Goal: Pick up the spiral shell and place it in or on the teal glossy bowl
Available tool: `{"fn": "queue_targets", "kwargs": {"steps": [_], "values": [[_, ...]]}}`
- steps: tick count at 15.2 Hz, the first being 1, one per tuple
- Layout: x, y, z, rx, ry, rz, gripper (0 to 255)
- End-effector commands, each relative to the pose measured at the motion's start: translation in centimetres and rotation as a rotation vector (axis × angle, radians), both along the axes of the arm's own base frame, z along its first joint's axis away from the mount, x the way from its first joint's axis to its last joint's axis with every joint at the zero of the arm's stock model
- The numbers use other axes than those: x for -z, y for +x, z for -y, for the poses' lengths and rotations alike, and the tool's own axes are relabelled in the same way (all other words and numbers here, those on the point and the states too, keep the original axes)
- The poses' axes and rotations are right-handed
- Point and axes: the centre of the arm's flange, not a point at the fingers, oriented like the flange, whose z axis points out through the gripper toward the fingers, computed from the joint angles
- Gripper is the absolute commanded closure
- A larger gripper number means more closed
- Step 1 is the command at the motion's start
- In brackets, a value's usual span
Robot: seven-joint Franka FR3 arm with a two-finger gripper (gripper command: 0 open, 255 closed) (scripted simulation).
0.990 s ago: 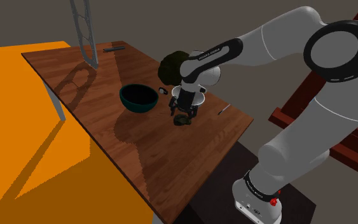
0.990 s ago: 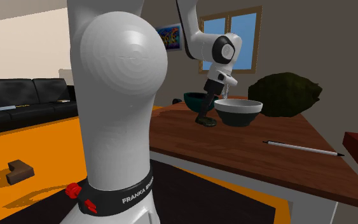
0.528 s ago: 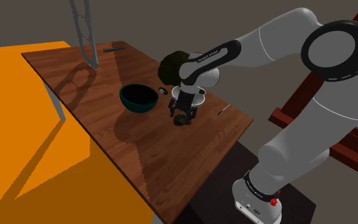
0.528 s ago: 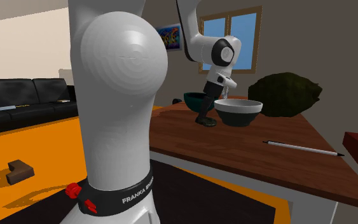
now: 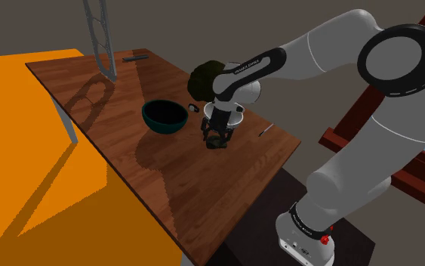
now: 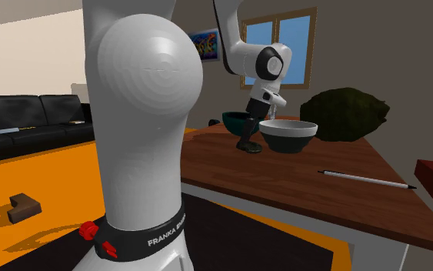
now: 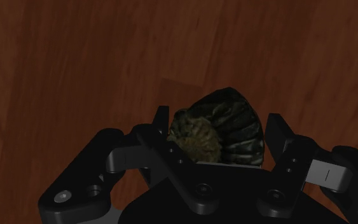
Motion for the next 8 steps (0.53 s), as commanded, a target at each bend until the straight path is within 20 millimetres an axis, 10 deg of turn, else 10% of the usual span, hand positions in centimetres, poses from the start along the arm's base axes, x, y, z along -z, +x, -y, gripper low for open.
{"fn": "queue_targets", "kwargs": {"steps": [1, 8], "values": [[0.0, 0.0, 0.0, 0.0, 0.0, 0.0, 255], [-2.6, 0.0, 0.0, 0.0, 0.0, 0.0, 255]]}}
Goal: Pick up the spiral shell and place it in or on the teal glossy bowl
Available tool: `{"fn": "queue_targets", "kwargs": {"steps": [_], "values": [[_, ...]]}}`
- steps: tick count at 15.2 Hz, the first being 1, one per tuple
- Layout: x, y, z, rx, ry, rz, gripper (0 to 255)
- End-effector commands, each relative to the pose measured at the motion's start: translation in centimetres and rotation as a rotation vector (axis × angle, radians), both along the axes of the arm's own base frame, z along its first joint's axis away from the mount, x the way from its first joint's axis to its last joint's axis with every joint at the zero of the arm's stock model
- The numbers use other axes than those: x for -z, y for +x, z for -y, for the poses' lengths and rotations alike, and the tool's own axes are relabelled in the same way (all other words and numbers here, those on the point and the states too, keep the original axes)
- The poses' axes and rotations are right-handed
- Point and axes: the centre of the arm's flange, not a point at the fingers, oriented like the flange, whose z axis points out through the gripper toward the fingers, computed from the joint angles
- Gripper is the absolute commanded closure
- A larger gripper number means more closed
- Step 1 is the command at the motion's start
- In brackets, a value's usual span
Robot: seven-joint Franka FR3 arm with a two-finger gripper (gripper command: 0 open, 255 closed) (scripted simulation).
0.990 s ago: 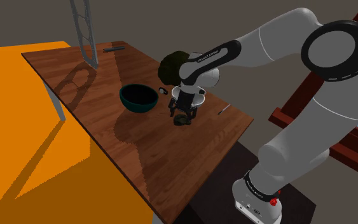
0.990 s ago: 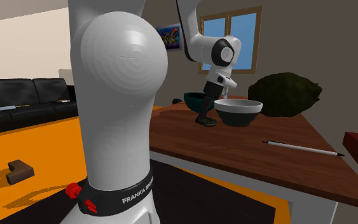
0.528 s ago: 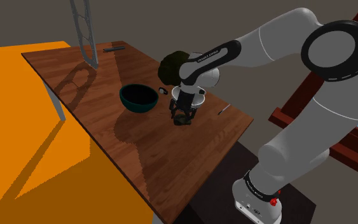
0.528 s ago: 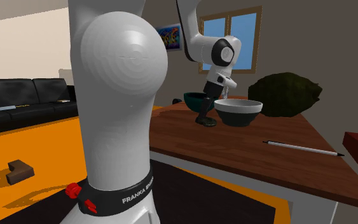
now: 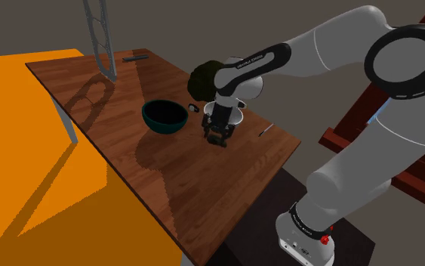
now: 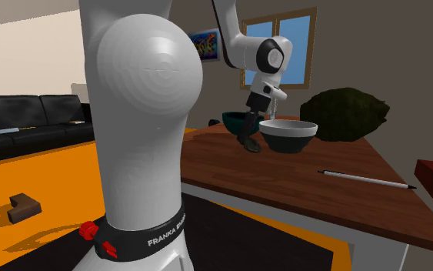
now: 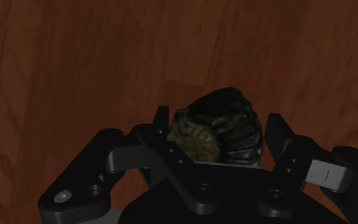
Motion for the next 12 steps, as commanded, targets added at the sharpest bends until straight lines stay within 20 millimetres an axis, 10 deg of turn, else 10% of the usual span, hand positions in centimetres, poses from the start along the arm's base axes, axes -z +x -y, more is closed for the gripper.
{"fn": "queue_targets", "kwargs": {"steps": [1, 12], "values": [[-1.1, 0.0, 0.0, 0.0, 0.0, 0.0, 255], [-6.9, 0.0, 0.0, 0.0, 0.0, 0.0, 255]]}}
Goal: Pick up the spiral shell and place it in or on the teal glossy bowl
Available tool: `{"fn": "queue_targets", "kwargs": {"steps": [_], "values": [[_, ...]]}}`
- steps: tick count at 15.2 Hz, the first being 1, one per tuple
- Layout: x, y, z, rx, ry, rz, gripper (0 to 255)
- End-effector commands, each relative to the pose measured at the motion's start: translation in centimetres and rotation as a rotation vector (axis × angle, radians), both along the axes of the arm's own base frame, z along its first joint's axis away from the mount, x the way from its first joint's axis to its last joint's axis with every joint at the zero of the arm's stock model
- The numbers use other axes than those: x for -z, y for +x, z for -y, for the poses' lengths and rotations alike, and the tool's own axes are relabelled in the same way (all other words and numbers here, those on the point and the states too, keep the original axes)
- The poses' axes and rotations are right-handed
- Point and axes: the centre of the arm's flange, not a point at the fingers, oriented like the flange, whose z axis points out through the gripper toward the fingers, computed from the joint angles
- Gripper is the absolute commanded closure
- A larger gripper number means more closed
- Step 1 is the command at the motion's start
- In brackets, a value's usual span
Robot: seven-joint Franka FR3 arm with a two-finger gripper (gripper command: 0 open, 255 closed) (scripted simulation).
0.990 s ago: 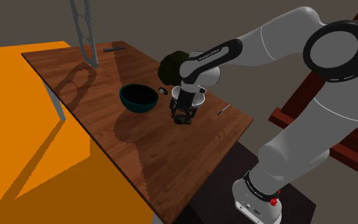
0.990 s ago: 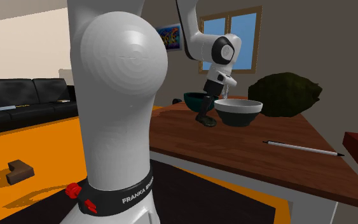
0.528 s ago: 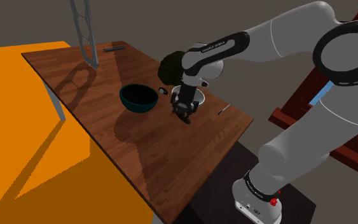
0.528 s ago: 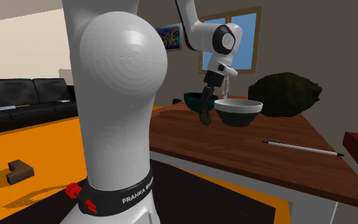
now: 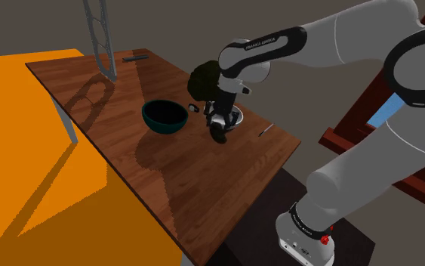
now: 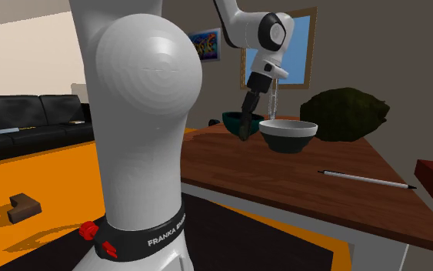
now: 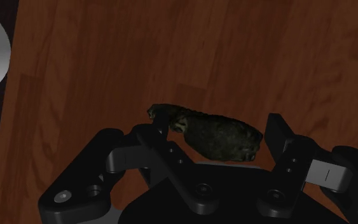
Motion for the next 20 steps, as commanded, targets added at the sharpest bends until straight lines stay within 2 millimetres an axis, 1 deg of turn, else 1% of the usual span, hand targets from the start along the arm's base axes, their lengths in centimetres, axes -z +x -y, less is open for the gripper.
{"fn": "queue_targets", "kwargs": {"steps": [1, 17, 20], "values": [[-1.0, 0.0, 0.0, 0.0, 0.0, 0.0, 255], [-9.3, 0.0, 0.0, 0.0, 0.0, 0.0, 255], [-9.5, 3.3, -2.2, 0.0, 0.0, 0.0, 255]]}}
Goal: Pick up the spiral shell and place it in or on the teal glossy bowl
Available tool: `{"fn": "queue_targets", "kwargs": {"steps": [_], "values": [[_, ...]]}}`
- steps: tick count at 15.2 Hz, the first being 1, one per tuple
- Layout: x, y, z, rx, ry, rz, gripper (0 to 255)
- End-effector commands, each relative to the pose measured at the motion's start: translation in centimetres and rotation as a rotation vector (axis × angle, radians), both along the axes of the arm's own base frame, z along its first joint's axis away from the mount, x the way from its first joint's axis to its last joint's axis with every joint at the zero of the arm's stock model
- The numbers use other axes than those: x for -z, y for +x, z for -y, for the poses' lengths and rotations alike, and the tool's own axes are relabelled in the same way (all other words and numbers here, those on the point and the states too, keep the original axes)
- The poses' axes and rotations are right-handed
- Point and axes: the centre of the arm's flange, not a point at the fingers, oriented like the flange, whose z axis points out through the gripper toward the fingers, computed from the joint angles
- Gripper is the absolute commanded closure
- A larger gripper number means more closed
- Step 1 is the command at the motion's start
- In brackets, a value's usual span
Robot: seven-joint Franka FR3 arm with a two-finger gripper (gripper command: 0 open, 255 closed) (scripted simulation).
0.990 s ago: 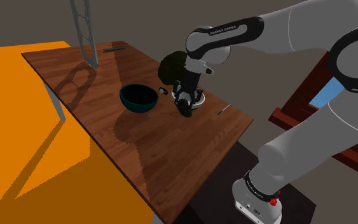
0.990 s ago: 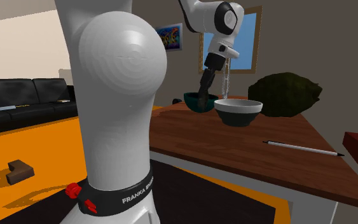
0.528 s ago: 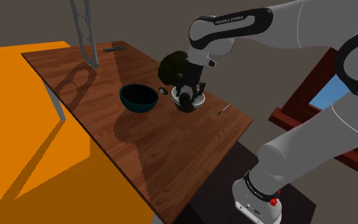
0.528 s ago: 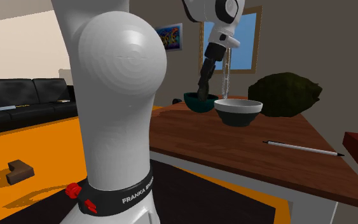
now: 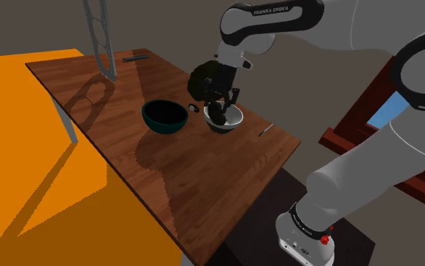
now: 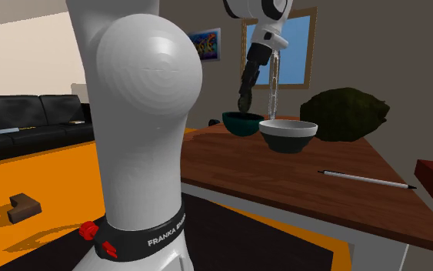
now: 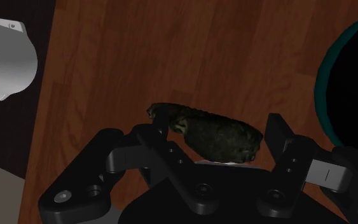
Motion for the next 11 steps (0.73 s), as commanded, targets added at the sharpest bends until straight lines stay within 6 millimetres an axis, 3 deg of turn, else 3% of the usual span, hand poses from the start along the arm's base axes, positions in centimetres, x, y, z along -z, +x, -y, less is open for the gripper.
{"fn": "queue_targets", "kwargs": {"steps": [1, 11], "values": [[-0.2, 2.3, -1.6, 0.001, 0.001, -0.001, 255], [-0.9, 13.1, -9.1, 0.001, 0.001, -0.001, 255]]}}
